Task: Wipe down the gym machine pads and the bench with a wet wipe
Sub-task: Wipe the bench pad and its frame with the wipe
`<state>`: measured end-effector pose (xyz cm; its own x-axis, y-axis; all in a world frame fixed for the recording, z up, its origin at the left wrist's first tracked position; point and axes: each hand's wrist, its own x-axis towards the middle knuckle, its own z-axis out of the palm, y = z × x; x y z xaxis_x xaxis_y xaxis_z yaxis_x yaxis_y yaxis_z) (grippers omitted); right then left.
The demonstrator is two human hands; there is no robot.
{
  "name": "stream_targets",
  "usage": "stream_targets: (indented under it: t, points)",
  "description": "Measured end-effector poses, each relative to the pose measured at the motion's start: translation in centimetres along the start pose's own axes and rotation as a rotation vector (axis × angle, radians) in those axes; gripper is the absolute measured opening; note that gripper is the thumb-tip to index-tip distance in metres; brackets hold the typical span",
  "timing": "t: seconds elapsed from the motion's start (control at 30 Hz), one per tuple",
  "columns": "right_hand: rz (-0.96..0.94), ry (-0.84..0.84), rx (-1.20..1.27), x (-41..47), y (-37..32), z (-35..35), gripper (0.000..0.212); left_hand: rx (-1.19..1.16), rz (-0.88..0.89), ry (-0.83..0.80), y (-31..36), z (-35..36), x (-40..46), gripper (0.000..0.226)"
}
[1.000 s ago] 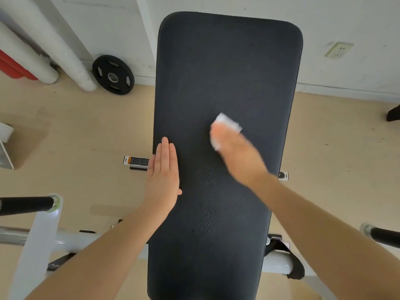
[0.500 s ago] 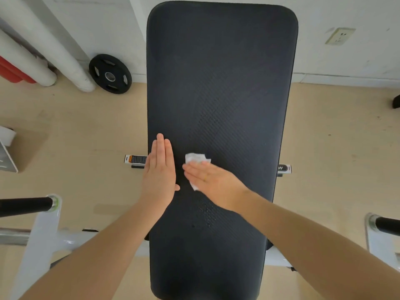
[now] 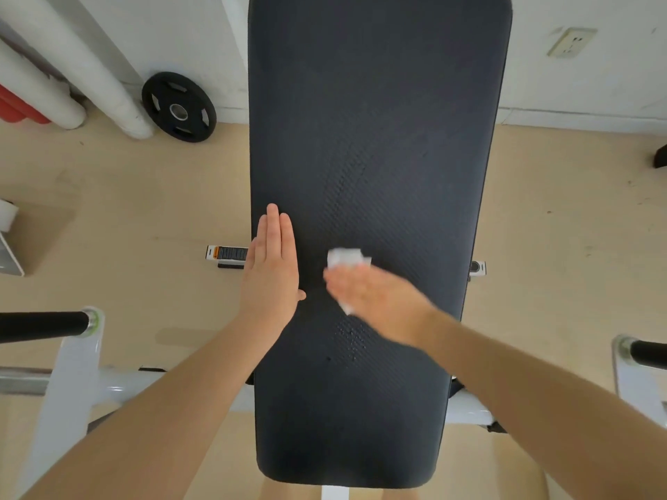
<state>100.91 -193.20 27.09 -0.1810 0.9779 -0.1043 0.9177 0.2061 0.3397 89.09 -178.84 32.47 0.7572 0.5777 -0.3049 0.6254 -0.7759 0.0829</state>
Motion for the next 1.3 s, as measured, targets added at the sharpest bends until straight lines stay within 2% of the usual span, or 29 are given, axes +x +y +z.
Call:
stream_targets:
  t: [0.07,0.13,0.2,0.23,0.3,0.33,0.4,0.43,0.5,0.6,0.7,0.77,0.87,0.93,1.03,1.17,1.3]
  points:
    - [-0.129,-0.067,0.114,-2.0,-1.1,-0.4,0.074,-0.018,-0.036,0.077,0.8,0.3,-0.7,0.11]
    - [-0.114,0.014,0.138,-1.9,0.2,0.0,0.067,-0.077,-0.086,0.115,2.2,0.7,-1.4,0.109]
    - [0.094,0.122,0.118,-0.3,3.8,-0.5,0.047,-0.181,-0.143,0.072,4.0,1.1,-2.0,0.115]
    - [0.269,0.088,0.128,0.2,7.2,-0.7,0.042,-0.216,-0.162,0.072,4.7,1.4,-2.1,0.116]
    - [0.473,0.031,0.111,0.1,13.7,-1.7,0.044,-0.258,-0.201,0.091,5.7,2.0,-2.3,0.119]
    - [0.484,0.029,0.087,-0.3,15.9,-1.7,0.045,-0.284,-0.227,0.101,6.2,2.3,-2.3,0.121]
    - [0.424,0.06,-0.044,-0.6,17.1,-0.7,0.046,-0.338,-0.285,0.113,7.1,3.0,-2.3,0.125]
    - [0.348,0.102,-0.088,-0.8,16.4,0.4,0.048,-0.372,-0.319,0.121,7.5,3.3,-2.3,0.126]
    - [0.22,0.065,-0.085,-2.4,12.4,1.9,0.052,-0.424,-0.382,0.128,8.4,4.0,-2.6,0.128]
    - [0.01,0.073,0.15,-7.3,5.3,2.0,0.056,-0.386,-0.416,0.184,9.5,5.4,-3.6,0.127]
    - [-0.081,-0.027,0.28,-9.1,4.2,1.9,0.055,-0.422,-0.55,0.114,10.3,5.9,-4.1,0.126]
    - [0.163,0.007,0.273,-7.7,7.4,1.0,0.04,-0.455,-0.605,0.075,10.5,5.8,-3.8,0.127]
    - [0.476,0.22,0.443,-4.7,15.0,-1.2,0.046,-0.44,-0.617,0.048,10.5,5.6,-3.4,0.127]
    - [0.557,0.262,0.464,-2.8,18.4,-1.6,0.045,-0.423,-0.627,0.034,10.5,5.6,-3.3,0.127]
    - [0.444,0.194,0.393,-2.1,18.5,0.9,0.048,-0.398,-0.627,0.027,10.5,5.7,-3.1,0.127]
    - [0.312,0.227,0.307,-6.7,10.8,4.7,0.043,-0.381,-0.631,-0.002,10.5,5.8,-2.8,0.128]
    - [0.061,0.086,0.38,-11.9,5.1,4.5,0.052,-0.326,-0.628,-0.006,10.4,5.7,-2.7,0.128]
